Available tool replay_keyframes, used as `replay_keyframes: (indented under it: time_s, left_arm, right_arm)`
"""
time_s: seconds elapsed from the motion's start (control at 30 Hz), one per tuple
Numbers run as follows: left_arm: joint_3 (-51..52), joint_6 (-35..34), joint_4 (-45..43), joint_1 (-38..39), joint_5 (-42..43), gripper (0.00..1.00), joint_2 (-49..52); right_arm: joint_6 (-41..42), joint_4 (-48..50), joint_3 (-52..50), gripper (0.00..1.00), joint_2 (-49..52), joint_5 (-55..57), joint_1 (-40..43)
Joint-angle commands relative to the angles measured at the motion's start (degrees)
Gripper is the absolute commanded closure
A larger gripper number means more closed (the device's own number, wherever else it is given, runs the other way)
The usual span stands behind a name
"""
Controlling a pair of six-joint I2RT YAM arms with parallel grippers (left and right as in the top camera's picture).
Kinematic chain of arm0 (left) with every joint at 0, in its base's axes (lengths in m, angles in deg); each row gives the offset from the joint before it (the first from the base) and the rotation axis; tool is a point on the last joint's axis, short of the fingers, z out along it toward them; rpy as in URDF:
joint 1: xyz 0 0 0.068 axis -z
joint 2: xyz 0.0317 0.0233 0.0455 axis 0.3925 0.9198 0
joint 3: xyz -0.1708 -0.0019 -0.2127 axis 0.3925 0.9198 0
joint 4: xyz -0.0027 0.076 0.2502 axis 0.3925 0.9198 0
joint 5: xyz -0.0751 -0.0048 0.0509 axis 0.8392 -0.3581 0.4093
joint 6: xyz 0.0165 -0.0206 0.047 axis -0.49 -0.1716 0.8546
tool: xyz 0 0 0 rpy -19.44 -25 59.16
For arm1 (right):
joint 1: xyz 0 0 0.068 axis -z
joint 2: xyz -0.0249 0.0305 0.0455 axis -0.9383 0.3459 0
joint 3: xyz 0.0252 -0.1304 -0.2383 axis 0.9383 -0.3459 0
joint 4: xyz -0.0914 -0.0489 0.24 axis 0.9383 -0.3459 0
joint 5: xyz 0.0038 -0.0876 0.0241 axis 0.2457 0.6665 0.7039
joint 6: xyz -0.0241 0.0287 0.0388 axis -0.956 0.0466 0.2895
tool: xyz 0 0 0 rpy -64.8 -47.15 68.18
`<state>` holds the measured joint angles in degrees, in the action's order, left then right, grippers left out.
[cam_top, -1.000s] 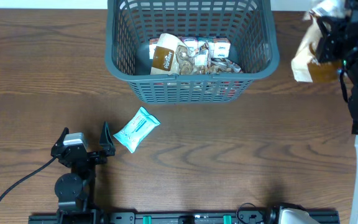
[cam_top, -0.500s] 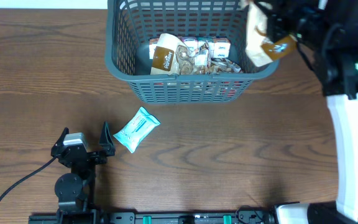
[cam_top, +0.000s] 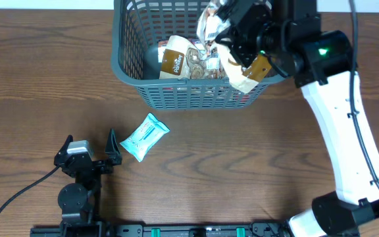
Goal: Pack container
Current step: 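Lower the rice bag into the basket's right side and open the right gripper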
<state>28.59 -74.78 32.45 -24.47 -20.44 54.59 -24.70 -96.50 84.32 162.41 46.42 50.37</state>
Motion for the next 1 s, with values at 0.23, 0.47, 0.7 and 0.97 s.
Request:
replay_keyframes:
  time_s: [0.23, 0.47, 0.7, 0.97]
  left_arm:
    - [1.05, -0.09, 2.32, 0.07, -0.50, 0.01, -0.31]
    - [1.05, -0.09, 2.32, 0.07, -0.50, 0.01, -0.31]
    - [1.05, -0.07, 2.32, 0.07, -0.50, 0.01, -0.31]
    - [1.05, -0.07, 2.32, 0.07, -0.50, 0.01, -0.31]
  right_arm:
    - [-3.43, 3.78, 2.34, 0.99, 4.07, 0.79, -0.02]
    - [-3.37, 10.19, 2.34, 0.99, 6.40, 3.50, 0.35]
    - [-3.63, 10.01, 2.29, 0.99, 11.93, 3.74, 1.03]
    - [-4.92, 9.18, 2.29, 0.92, 17.77, 4.31, 2.84]
